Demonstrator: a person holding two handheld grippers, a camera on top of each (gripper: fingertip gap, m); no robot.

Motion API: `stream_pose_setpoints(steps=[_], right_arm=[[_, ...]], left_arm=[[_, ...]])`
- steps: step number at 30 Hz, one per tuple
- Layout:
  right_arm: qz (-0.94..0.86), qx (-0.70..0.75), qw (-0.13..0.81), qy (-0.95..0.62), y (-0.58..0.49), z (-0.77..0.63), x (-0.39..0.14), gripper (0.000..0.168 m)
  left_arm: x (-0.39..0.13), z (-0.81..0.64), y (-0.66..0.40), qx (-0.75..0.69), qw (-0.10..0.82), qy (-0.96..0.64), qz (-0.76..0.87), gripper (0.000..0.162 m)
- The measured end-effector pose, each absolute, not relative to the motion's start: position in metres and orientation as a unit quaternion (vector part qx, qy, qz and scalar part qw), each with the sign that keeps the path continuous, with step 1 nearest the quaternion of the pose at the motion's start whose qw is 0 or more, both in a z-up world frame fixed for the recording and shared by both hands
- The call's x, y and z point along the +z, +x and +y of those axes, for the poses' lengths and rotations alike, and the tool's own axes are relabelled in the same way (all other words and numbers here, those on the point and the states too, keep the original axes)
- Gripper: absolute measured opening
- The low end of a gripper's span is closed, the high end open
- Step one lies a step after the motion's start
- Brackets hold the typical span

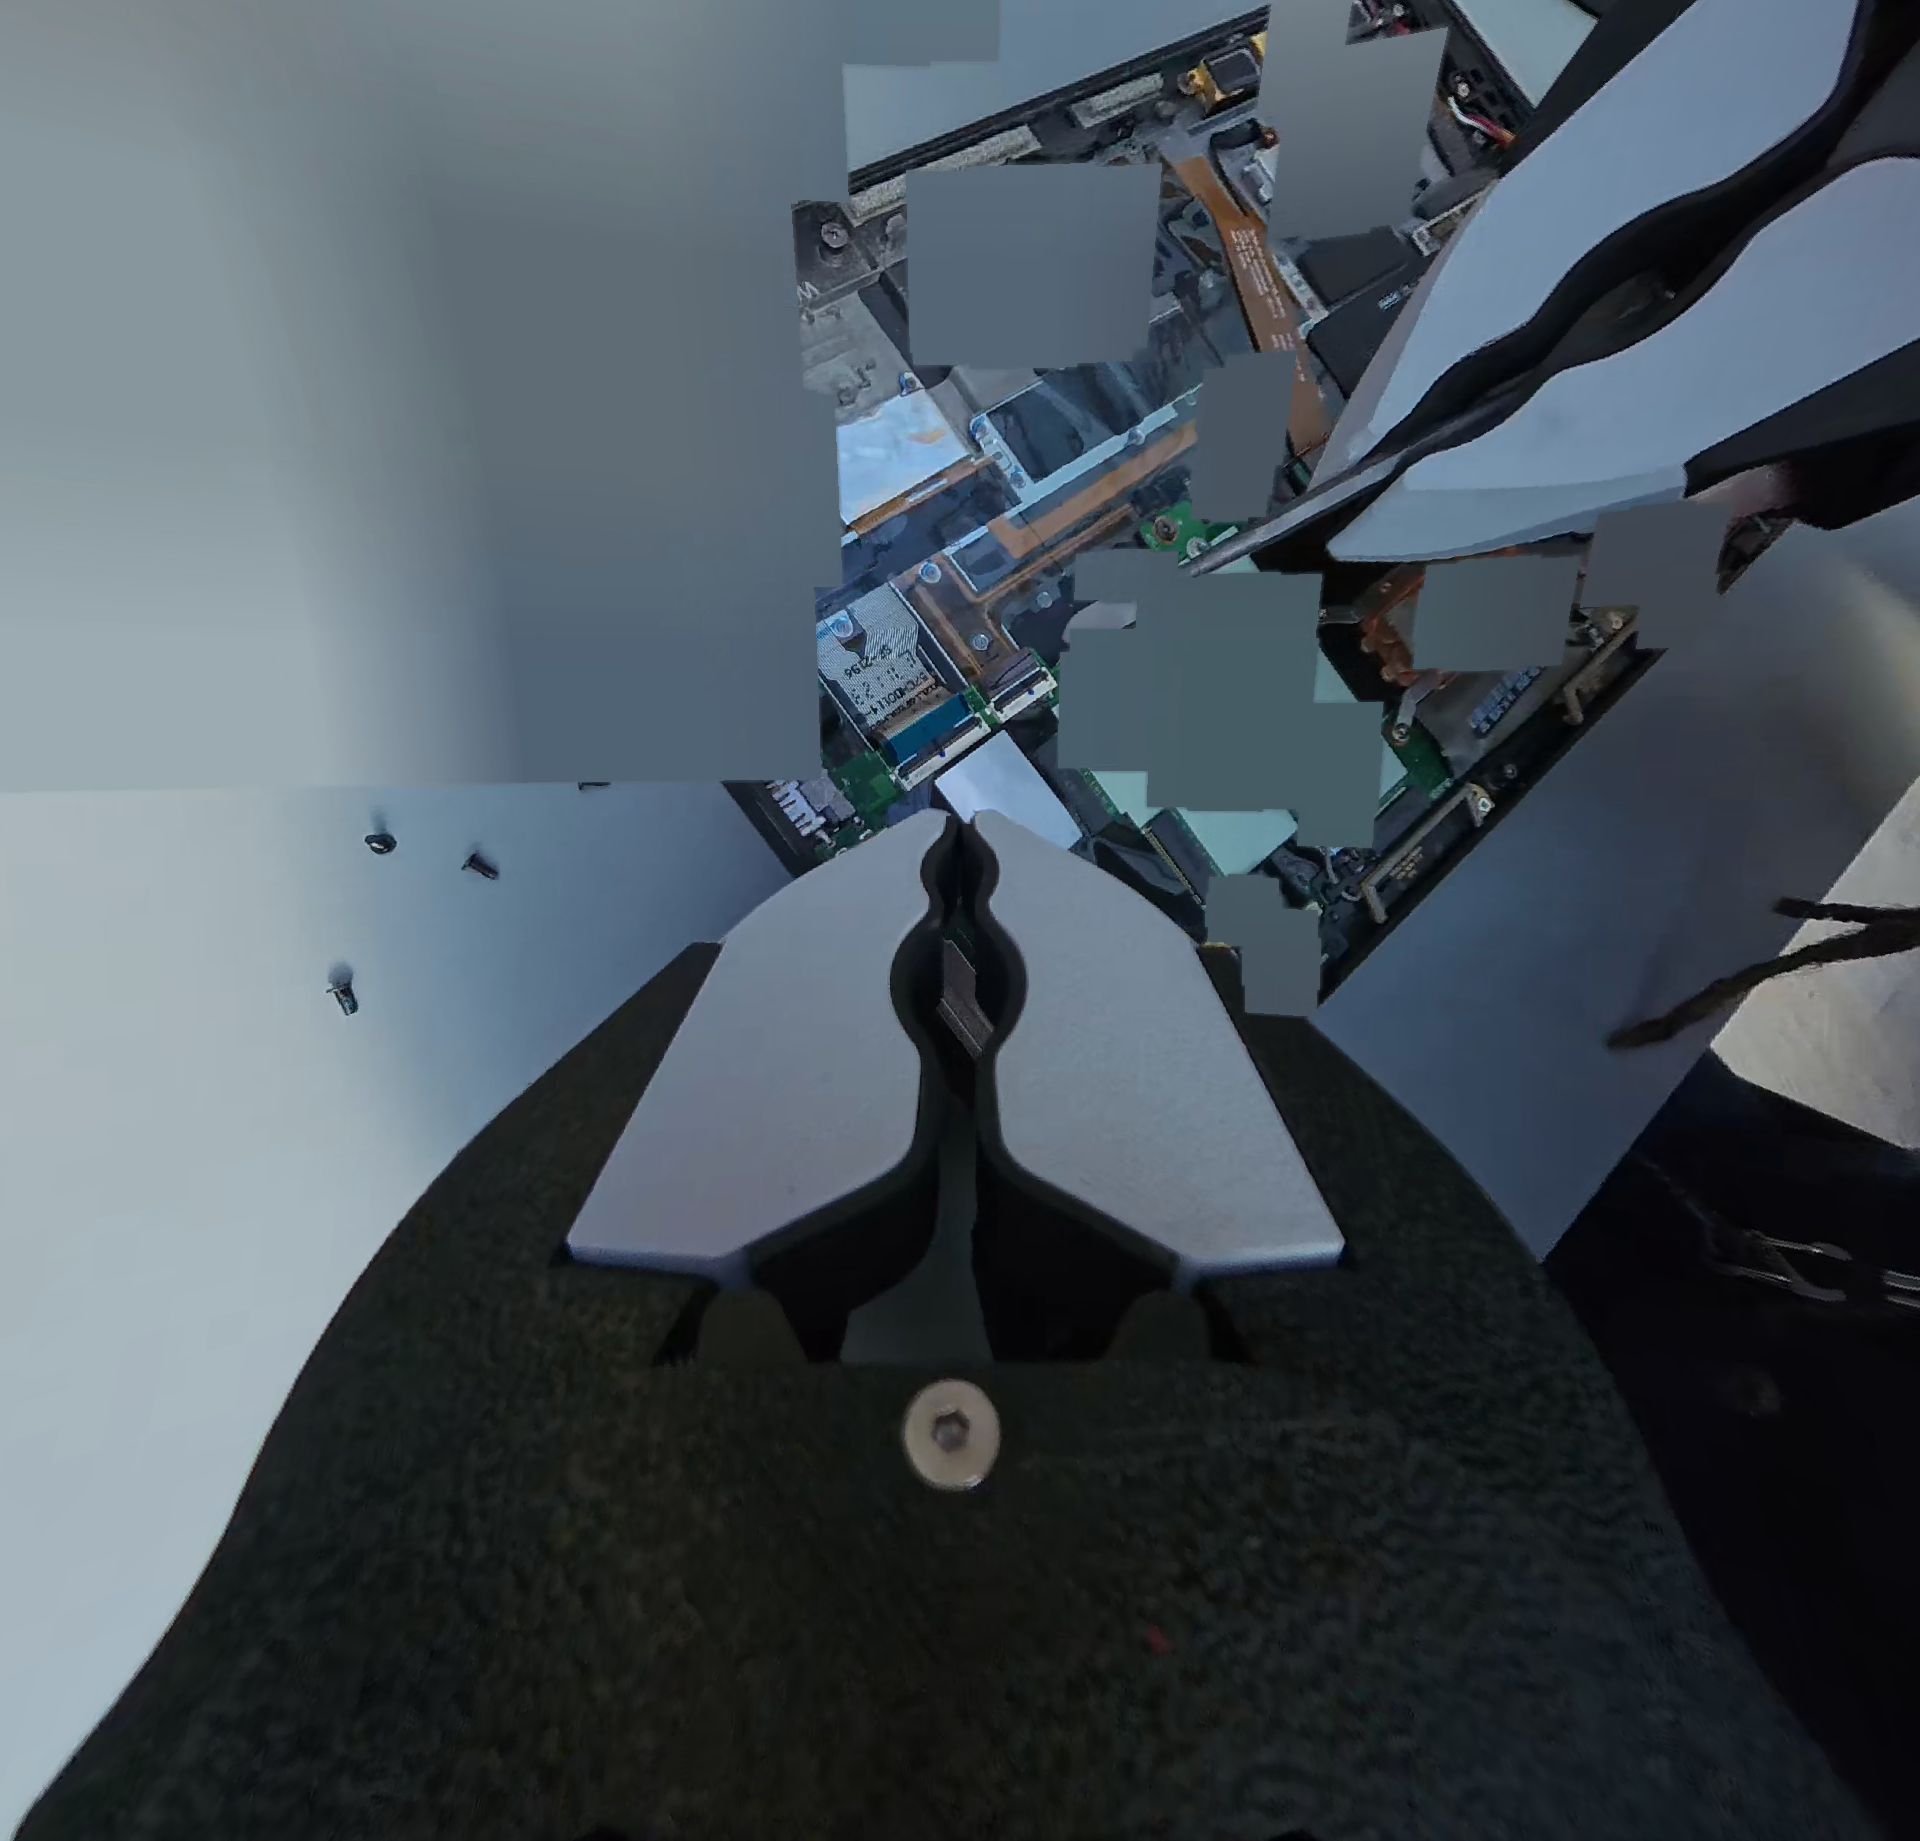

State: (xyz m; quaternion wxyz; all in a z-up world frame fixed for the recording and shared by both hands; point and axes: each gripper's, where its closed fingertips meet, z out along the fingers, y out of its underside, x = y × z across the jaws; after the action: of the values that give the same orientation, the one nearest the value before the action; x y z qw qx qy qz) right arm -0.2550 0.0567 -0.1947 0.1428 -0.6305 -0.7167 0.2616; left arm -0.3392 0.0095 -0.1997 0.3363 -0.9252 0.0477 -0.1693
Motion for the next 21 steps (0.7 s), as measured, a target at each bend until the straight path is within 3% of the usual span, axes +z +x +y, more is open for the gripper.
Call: stream_pose_setpoints(steps=[21], right_arm=[[-0.740, 0.254, 0.135, -0.608, -0.263, 0.059, -0.198, 0.003]], left_arm=[[-0.207, 0.023, -0.344, -0.143, 0.299, -0.940, 0.078, 0.000]])
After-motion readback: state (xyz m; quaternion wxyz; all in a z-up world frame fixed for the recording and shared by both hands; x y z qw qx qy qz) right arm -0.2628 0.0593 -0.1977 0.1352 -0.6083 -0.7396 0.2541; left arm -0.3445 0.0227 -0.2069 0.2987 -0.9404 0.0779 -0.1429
